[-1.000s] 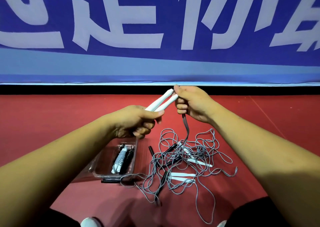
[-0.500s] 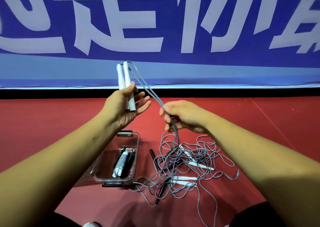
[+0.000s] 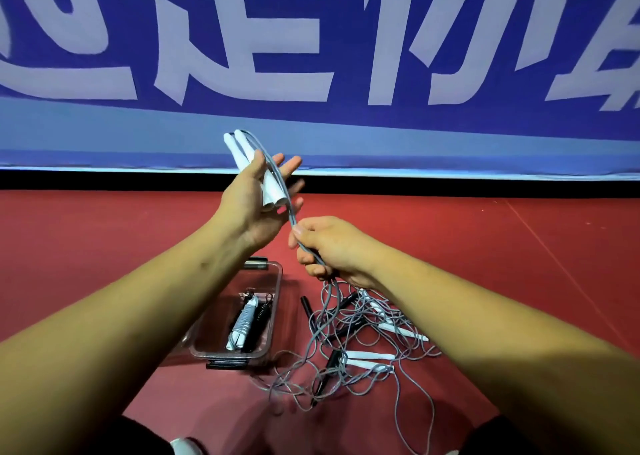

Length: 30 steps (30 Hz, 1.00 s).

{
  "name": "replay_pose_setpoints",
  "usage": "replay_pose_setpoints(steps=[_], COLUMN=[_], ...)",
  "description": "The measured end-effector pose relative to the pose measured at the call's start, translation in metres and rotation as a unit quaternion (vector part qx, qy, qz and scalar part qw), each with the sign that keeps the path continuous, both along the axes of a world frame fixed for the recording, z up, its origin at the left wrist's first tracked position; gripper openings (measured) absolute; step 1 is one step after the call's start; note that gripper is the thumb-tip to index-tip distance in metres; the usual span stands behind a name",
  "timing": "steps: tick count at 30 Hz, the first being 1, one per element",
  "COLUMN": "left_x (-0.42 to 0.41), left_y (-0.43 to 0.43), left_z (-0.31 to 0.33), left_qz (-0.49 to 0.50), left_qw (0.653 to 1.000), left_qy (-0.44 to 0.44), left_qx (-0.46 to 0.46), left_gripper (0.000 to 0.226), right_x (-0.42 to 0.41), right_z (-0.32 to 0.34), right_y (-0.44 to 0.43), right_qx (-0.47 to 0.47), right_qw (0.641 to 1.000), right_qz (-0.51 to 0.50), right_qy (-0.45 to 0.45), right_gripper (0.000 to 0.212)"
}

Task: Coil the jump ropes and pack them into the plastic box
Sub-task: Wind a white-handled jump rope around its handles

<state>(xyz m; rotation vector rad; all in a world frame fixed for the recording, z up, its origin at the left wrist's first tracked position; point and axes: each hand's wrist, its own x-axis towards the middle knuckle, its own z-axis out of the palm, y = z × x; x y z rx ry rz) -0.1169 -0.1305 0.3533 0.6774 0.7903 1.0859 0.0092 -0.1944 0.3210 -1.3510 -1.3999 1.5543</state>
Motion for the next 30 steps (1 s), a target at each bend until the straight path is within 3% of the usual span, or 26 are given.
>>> replay_pose_setpoints(steps=[3,6,10,14,16,19,21,23,25,30], left_x=[0.0,0.002,-0.002,-0.01,-0.012,-0.018,-0.023,-0.027,-0.028,-0.021], left_y=[-0.004,-0.003,0.011,0.022,0.024,0.023,0.021,0.02,0.018,0.001], left_z=[0.0,0.0,-0.008,-0.017,-0.017,-0.016,-0.015,-0.015,-0.015,-0.012], left_qz=[-0.053,-0.023,0.031,0.056,0.045,0.021,-0.021,-0.09,-0.152,-0.279], left_qw=[0.999,1.0,0.99,0.963,0.929,0.844,0.803,0.775,0.79,0.834], left_qy=[-0.001,-0.008,0.115,0.24,0.337,0.491,0.543,0.568,0.544,0.436], left_qx=[-0.003,0.0,0.069,0.108,0.145,0.216,0.246,0.261,0.24,0.192], left_gripper=[0.039,0.029,0.014,0.017,0.01,0.008,0.009,0.01,0.015,0.029], right_x=[-0.003,-0.008,-0.012,0.003,0.016,0.037,0.052,0.066,0.078,0.099], right_z=[0.004,0.008,0.011,0.032,0.041,0.047,0.051,0.051,0.046,0.036], right_y=[-0.002,-0.007,-0.011,-0.01,-0.008,-0.005,-0.001,0.005,0.012,0.022], right_qx=[-0.006,-0.011,-0.057,-0.028,-0.025,-0.01,0.062,0.181,0.244,0.271], right_qw=[1.0,0.999,0.997,0.992,0.988,0.99,0.978,0.928,0.897,0.888], right_qz=[0.016,0.037,0.051,0.09,0.104,0.091,0.061,0.035,0.005,-0.035], right_qy=[-0.01,-0.002,-0.003,-0.089,-0.108,-0.11,-0.19,-0.324,-0.369,-0.369], right_gripper=[0.033,0.036,0.03,0.01,0.012,0.014,0.013,0.019,0.021,0.021])
